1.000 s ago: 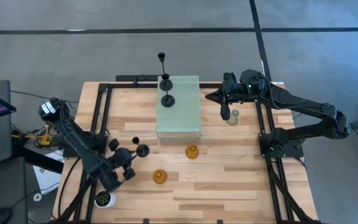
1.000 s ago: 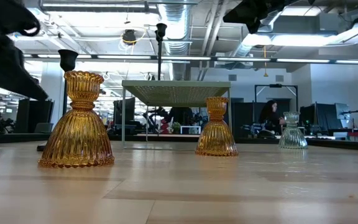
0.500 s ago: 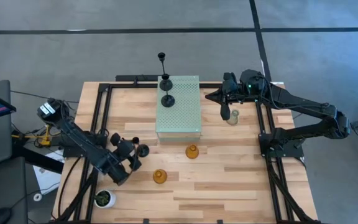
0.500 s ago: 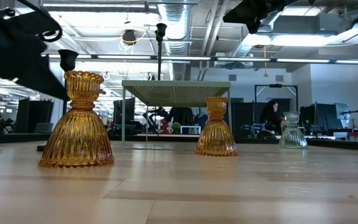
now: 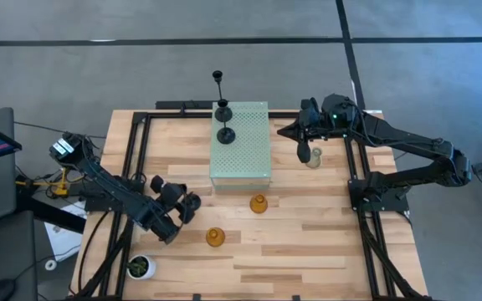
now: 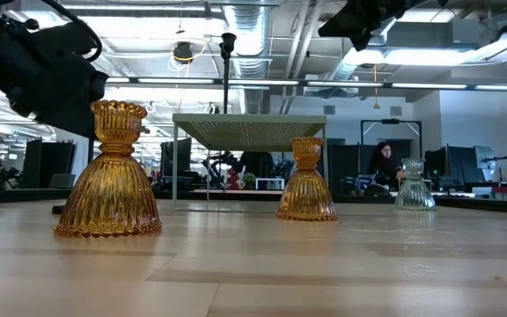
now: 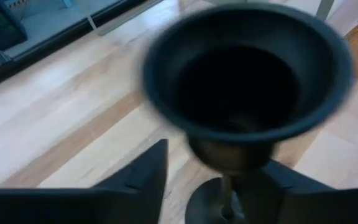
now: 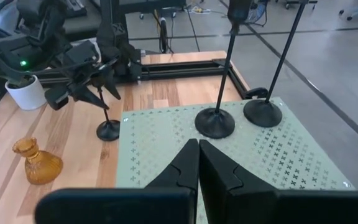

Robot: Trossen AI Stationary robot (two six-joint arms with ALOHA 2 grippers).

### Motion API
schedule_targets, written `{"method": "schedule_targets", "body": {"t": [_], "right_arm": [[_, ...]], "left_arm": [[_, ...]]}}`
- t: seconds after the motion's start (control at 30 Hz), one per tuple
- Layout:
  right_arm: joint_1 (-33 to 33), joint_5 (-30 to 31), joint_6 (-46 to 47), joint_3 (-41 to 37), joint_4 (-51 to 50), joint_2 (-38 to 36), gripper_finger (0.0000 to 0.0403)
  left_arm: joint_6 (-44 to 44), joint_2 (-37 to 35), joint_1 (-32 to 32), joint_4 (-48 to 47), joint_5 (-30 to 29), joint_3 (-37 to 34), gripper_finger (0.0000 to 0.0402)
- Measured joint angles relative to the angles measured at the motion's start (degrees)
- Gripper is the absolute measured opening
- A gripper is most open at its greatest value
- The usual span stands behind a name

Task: Pick & Place candle stick holders
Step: Put the black candle holder on the shelf aligned with the other black candle holder

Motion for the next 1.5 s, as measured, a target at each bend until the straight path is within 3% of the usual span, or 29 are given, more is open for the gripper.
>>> {"method": "schedule_targets", "body": {"t": [0.3,0.4,0.53,0.8,1.1,1.33,1.5], "right_arm": [[0.0,0.0,0.0,0.0,-0.2,0.0,0.0],[0.0,0.0,0.0,0.0,-0.2,0.0,0.0],[0.0,0.0,0.0,0.0,-0.4,0.0,0.0],[0.0,0.0,0.0,0.0,-0.6,0.0,0.0],[0.0,0.0,0.0,0.0,-0.8,0.0,0.0],[0.0,0.0,-0.6,0.0,-0.8,0.0,0.0],[0.0,0.0,-1.0,0.0,-0.8,0.0,0.0]], "left_arm": [[2.3,-0.4,0.0,1.4,5.8,0.3,0.0016],[3.1,-1.4,0.0,0.9,8.3,0.6,0.0016],[10.7,-3.9,0.0,0.1,13.6,4.1,0.0012],[20.4,-10.0,2.3,-1.7,14.8,14.2,0.0012],[40.0,-10.8,14.5,-2.0,24.9,24.9,0.0012],[53.5,-8.8,26.0,-1.6,29.0,33.4,0.0012],[59.1,-6.4,35.0,2.1,37.8,34.7,0.0012]]}}
